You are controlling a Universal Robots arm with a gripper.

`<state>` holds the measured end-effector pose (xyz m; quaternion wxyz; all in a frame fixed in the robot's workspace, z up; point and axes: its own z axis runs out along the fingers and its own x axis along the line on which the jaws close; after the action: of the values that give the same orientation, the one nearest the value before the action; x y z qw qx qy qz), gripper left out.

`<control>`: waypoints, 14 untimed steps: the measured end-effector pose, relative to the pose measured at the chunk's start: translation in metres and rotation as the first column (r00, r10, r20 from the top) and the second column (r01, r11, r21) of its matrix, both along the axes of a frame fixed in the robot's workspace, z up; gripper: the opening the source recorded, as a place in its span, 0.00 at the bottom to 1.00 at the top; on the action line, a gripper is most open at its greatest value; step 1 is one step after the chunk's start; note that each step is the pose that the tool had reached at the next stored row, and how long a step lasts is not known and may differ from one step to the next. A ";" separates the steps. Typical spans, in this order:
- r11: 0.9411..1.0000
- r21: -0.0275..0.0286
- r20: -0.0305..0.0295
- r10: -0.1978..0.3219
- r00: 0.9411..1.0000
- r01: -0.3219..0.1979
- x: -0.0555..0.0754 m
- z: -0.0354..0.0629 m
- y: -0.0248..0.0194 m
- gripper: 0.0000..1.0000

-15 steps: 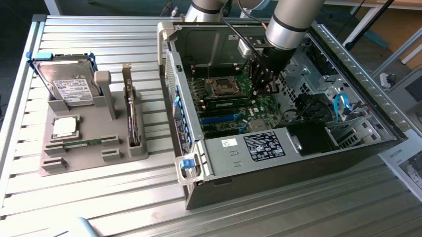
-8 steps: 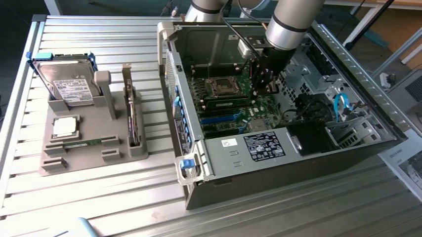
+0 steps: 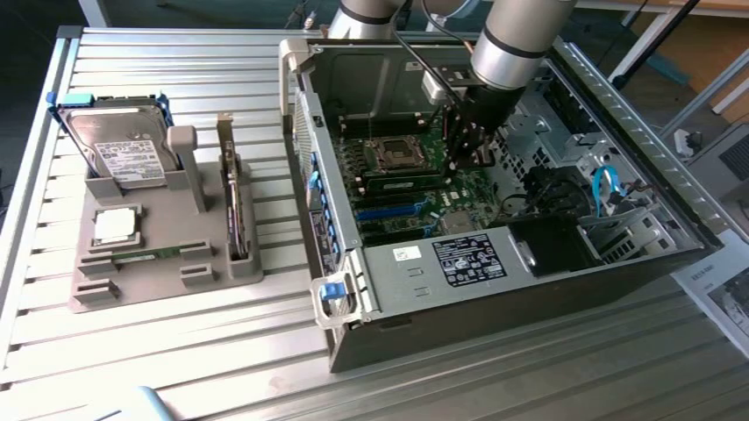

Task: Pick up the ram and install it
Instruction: 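Press down the ram until it locks into place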

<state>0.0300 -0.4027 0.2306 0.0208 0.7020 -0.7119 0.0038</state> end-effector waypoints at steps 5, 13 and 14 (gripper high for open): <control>1.000 0.000 0.000 0.000 1.000 0.000 0.000 -0.0001 0.0000 0.10; 1.000 0.000 0.000 0.000 1.000 0.000 0.000 0.0094 0.0000 0.10; 1.000 0.000 0.000 0.000 1.000 0.000 0.000 0.0120 0.0000 0.10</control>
<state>0.0300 -0.4027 0.2426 0.0208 0.7020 -0.7119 0.0037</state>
